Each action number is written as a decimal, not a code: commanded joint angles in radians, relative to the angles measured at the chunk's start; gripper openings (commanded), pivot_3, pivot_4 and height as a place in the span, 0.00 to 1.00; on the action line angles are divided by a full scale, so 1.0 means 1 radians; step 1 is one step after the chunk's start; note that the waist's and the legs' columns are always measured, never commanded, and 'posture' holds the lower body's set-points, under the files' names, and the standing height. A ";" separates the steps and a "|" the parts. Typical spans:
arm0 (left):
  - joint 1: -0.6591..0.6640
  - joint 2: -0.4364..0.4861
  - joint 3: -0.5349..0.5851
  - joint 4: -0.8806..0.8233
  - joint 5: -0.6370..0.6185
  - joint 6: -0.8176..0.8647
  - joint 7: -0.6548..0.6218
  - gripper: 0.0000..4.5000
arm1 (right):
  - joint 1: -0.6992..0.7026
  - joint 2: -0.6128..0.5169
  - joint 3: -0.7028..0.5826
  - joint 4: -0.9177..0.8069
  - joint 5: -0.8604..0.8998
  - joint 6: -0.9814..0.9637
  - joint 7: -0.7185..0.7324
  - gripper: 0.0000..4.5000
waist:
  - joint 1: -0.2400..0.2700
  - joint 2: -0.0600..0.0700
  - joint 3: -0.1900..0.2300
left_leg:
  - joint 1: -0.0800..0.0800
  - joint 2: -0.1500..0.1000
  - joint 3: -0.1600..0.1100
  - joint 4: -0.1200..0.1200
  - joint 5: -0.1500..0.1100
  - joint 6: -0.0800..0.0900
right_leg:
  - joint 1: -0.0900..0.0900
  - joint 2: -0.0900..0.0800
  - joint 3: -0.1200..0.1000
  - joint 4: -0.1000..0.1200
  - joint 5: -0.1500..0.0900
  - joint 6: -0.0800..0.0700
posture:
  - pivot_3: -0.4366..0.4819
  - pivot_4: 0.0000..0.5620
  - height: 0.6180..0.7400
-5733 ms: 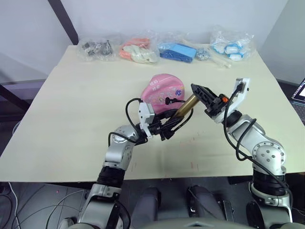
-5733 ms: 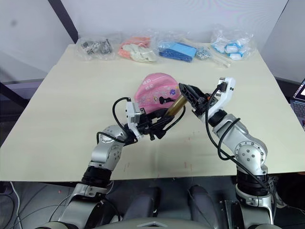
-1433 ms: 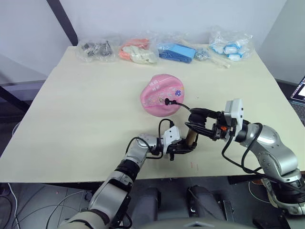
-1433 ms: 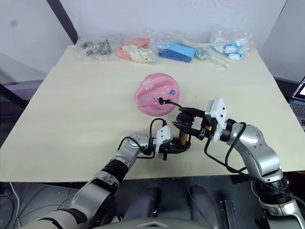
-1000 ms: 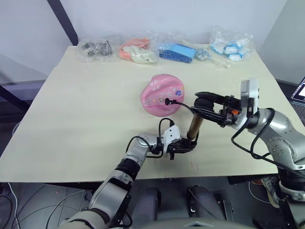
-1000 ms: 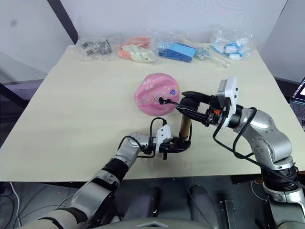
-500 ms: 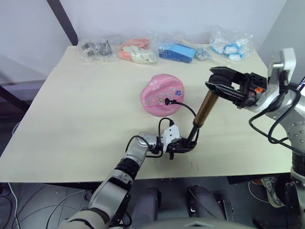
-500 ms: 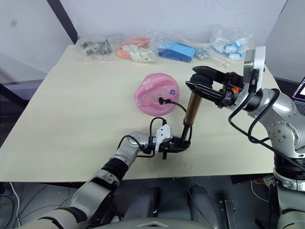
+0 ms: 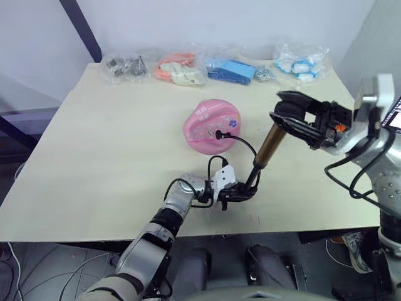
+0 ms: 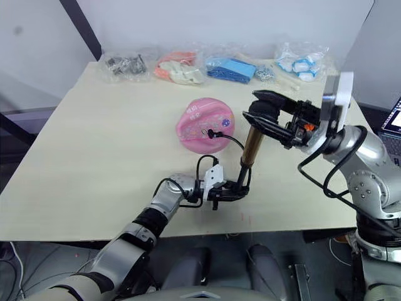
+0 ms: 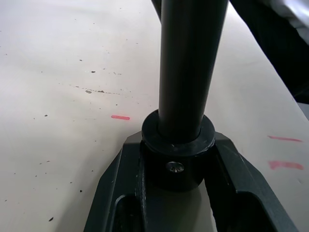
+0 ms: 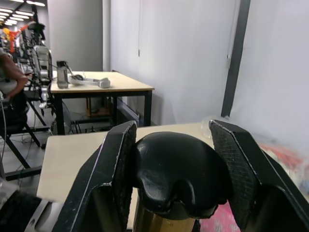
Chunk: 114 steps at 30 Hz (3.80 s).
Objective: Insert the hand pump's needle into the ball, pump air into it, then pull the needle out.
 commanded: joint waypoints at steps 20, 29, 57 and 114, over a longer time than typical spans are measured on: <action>0.011 0.011 0.020 0.062 0.013 0.013 0.018 0.24 | 0.215 0.107 0.304 0.189 -0.423 -0.247 -0.009 0.43 | -0.013 -0.001 -0.022 | 0.005 0.001 0.001 -0.005 0.000 0.000 | 0.003 0.001 0.001 -0.002 -0.003 0.004 | 0.48 0.27 1.00; 0.009 0.012 0.026 0.076 0.003 0.012 0.014 0.24 | 0.029 0.039 0.111 0.046 -0.169 -0.085 0.015 0.43 | -0.011 0.001 -0.019 | 0.003 0.001 0.000 -0.005 0.000 0.000 | 0.001 0.001 0.001 -0.003 -0.003 0.004 | 0.48 0.27 1.00; -0.014 -0.021 0.034 0.151 -0.002 -0.123 0.053 0.24 | 0.050 -0.011 0.190 0.021 -0.237 -0.092 0.078 0.43 | -0.006 0.002 -0.016 | 0.003 0.000 0.000 -0.005 0.000 0.000 | 0.002 0.000 0.000 -0.004 -0.003 0.004 | 0.48 0.27 1.00; -0.040 -0.073 0.057 0.296 0.069 -0.205 0.078 0.24 | 0.135 -0.016 0.231 0.106 -0.318 -0.145 0.141 0.43 | 0.011 0.005 -0.020 | 0.003 0.000 -0.001 -0.006 -0.001 0.002 | 0.005 -0.001 -0.003 -0.010 -0.003 0.005 | 0.48 0.27 1.00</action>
